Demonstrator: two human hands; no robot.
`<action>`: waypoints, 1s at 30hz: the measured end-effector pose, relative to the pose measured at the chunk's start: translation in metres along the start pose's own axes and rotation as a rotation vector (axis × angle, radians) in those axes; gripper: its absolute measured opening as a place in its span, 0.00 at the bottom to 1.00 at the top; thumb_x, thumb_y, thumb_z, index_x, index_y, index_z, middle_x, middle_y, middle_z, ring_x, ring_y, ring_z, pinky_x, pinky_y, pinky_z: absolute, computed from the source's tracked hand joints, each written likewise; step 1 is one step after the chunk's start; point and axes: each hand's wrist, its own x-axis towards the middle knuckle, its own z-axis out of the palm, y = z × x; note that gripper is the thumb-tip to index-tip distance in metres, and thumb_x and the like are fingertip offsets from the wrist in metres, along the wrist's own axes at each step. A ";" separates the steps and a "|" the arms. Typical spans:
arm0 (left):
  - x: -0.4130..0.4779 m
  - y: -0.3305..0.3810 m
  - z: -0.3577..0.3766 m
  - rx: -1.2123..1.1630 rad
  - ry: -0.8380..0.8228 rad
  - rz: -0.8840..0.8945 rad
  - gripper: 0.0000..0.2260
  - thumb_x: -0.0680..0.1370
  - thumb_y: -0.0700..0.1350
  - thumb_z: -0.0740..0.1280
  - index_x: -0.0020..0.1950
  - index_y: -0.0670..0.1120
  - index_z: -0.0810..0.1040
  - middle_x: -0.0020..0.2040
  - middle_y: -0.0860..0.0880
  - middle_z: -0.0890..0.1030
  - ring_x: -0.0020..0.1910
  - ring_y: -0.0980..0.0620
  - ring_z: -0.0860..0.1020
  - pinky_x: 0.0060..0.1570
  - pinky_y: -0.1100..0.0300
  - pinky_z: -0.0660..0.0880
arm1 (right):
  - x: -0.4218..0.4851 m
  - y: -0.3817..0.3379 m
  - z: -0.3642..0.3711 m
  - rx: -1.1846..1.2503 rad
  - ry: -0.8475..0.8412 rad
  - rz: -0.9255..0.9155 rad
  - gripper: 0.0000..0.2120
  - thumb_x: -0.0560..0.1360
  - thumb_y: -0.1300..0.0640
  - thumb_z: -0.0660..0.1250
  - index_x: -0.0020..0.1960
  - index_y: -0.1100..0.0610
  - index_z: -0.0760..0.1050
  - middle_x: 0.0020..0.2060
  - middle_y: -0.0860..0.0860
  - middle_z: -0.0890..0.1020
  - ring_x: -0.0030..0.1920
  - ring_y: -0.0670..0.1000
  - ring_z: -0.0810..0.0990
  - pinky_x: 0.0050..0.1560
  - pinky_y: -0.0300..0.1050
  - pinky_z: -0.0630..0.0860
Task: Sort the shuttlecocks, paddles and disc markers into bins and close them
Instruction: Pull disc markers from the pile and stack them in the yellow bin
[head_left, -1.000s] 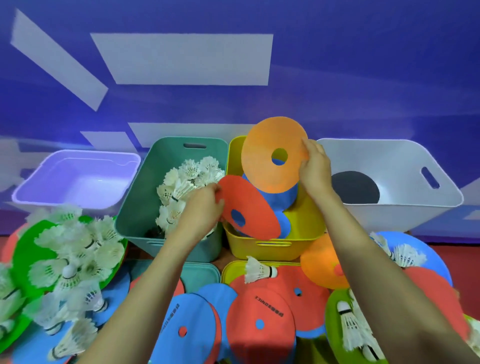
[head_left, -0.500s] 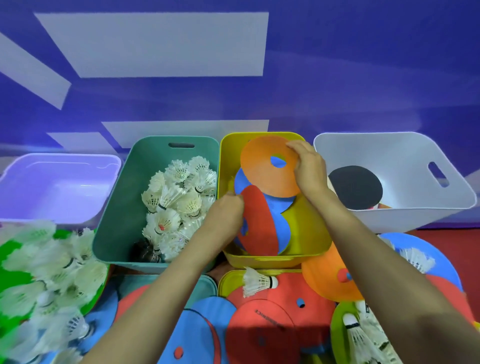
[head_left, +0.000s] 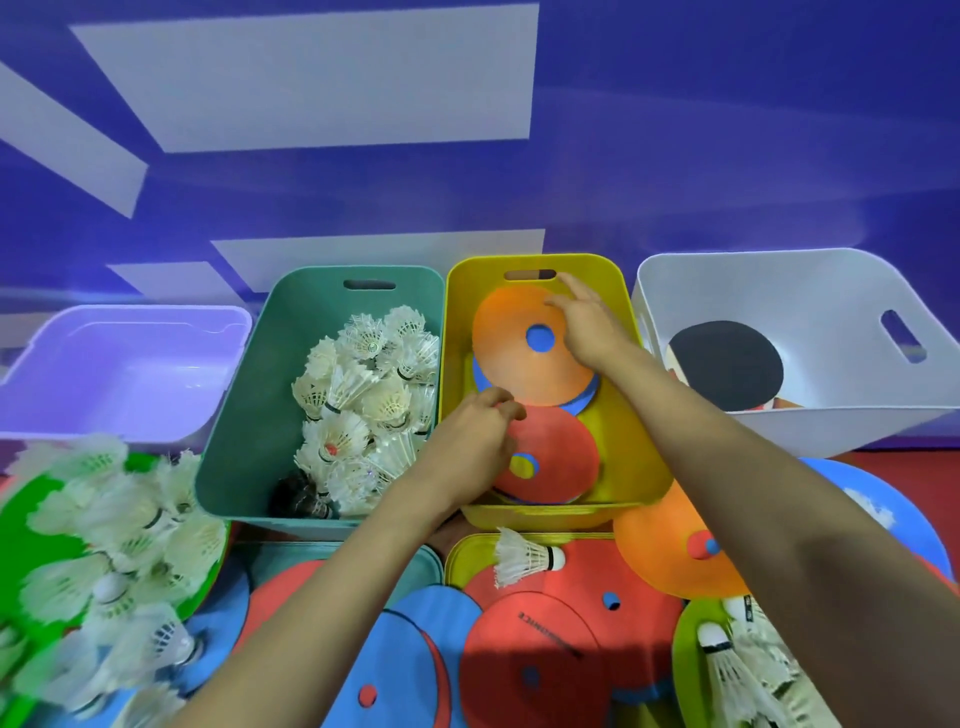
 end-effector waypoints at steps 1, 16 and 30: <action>-0.004 0.002 0.001 -0.005 0.007 0.000 0.15 0.76 0.39 0.63 0.63 0.43 0.75 0.65 0.45 0.72 0.63 0.45 0.71 0.62 0.58 0.66 | -0.001 0.003 0.002 -0.052 -0.047 0.019 0.25 0.75 0.70 0.58 0.70 0.56 0.67 0.76 0.56 0.53 0.75 0.57 0.53 0.73 0.50 0.56; -0.057 0.074 0.052 -0.170 0.415 0.153 0.10 0.76 0.44 0.62 0.54 0.45 0.78 0.51 0.48 0.78 0.50 0.46 0.76 0.50 0.53 0.72 | -0.218 0.011 -0.038 0.173 0.396 -0.102 0.14 0.76 0.59 0.60 0.59 0.60 0.77 0.55 0.54 0.79 0.58 0.52 0.72 0.61 0.45 0.67; -0.073 0.147 0.183 -0.404 0.091 -0.001 0.14 0.73 0.33 0.65 0.58 0.39 0.77 0.53 0.41 0.76 0.51 0.42 0.77 0.53 0.58 0.69 | -0.315 0.090 0.020 -0.168 -0.038 0.185 0.17 0.69 0.67 0.67 0.55 0.53 0.79 0.55 0.52 0.79 0.61 0.58 0.71 0.60 0.53 0.66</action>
